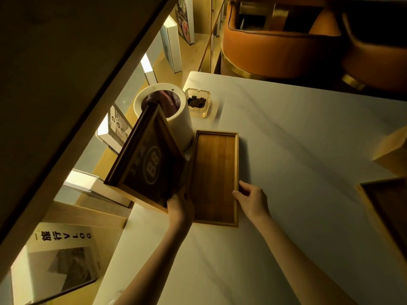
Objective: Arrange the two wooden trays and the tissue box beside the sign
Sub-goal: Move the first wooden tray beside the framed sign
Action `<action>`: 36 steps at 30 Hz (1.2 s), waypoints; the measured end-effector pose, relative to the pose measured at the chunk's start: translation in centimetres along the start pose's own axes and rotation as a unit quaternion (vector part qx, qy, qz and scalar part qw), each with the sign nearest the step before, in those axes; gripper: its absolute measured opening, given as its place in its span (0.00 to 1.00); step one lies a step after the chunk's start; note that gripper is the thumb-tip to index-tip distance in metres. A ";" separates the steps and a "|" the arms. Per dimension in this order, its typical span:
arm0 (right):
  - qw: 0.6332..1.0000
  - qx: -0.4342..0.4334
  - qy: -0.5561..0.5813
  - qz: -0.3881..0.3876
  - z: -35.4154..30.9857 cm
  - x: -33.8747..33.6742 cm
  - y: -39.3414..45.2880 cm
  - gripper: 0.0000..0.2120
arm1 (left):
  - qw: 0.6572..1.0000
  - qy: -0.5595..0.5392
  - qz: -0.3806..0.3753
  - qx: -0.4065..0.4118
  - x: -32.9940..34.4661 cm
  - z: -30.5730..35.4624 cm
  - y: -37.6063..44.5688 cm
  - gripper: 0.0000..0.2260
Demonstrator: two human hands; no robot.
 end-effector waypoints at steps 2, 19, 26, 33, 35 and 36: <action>1.000 -0.011 -0.027 0.011 -0.2 -0.2 0.0 0.21 | 1.000 0.020 -0.002 0.000 0.3 0.1 -0.2 0.16; 0.994 -0.064 -0.081 0.032 -1.2 0.5 -0.8 0.15 | 0.965 0.169 -0.038 0.196 2.7 0.2 -3.6 0.23; 0.994 -0.066 -0.079 0.044 -1.1 0.9 -1.2 0.15 | 0.940 0.253 -0.100 0.205 4.1 -3.0 -5.1 0.35; 0.992 -0.076 -0.085 0.047 -1.1 1.3 -0.9 0.14 | 0.943 0.250 -0.102 0.195 3.8 -3.2 -4.7 0.38; 0.992 -0.077 -0.084 0.047 -1.1 1.3 -0.9 0.15 | 0.943 0.246 -0.105 0.197 3.8 -3.2 -4.5 0.38; 0.992 -0.078 -0.083 0.048 -1.0 1.4 -0.8 0.15 | 0.944 0.243 -0.104 0.198 3.8 -3.2 -4.4 0.38</action>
Point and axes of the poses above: each hand's wrist, its own y-axis towards the middle knuckle, its own x-axis out of the palm, z = x × y, the point moved 7 cm from there along y, towards the middle knuckle, and after that the axes turned 9 degrees about z, right-handed, at the moved point
